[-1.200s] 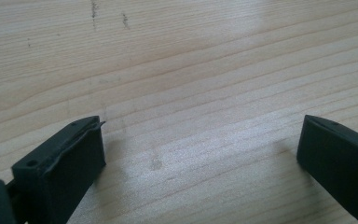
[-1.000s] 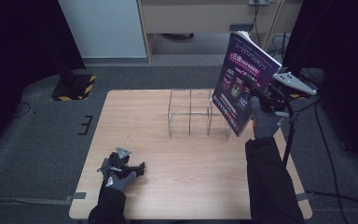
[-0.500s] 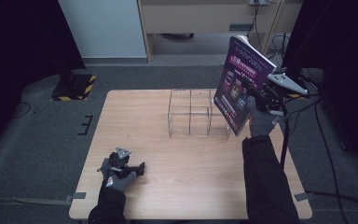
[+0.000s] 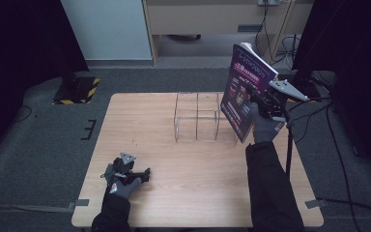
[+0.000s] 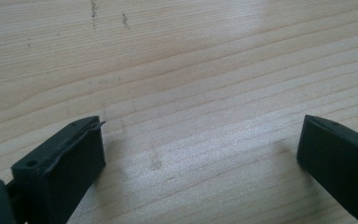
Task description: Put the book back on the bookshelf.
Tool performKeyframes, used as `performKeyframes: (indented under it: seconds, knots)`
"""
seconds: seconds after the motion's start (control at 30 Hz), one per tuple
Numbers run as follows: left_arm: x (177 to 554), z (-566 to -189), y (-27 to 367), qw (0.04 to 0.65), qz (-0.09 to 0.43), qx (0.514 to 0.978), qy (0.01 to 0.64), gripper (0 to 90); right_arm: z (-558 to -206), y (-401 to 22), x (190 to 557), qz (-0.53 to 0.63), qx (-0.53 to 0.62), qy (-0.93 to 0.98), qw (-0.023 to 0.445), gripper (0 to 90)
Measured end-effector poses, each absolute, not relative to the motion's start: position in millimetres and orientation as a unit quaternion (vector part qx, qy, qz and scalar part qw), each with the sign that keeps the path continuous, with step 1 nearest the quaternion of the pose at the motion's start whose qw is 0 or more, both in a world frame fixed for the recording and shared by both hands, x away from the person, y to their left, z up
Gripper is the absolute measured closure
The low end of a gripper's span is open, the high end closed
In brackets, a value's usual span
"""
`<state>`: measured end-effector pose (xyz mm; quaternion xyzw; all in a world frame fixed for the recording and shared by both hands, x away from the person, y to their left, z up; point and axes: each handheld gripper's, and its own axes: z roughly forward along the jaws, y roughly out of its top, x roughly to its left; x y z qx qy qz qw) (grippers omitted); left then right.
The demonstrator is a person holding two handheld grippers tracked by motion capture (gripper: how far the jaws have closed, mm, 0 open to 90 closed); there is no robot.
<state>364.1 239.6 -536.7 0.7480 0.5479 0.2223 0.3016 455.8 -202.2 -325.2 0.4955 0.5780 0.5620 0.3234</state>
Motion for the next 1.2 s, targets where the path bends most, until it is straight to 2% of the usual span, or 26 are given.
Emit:
performKeyframes:
  seconds: [1.2]
  knots:
    - [364, -537, 239, 0.302, 0.223, 0.748, 0.548, 0.0, -392, -181, 476, 0.527, 0.519, 0.593, 0.318, 82.8]
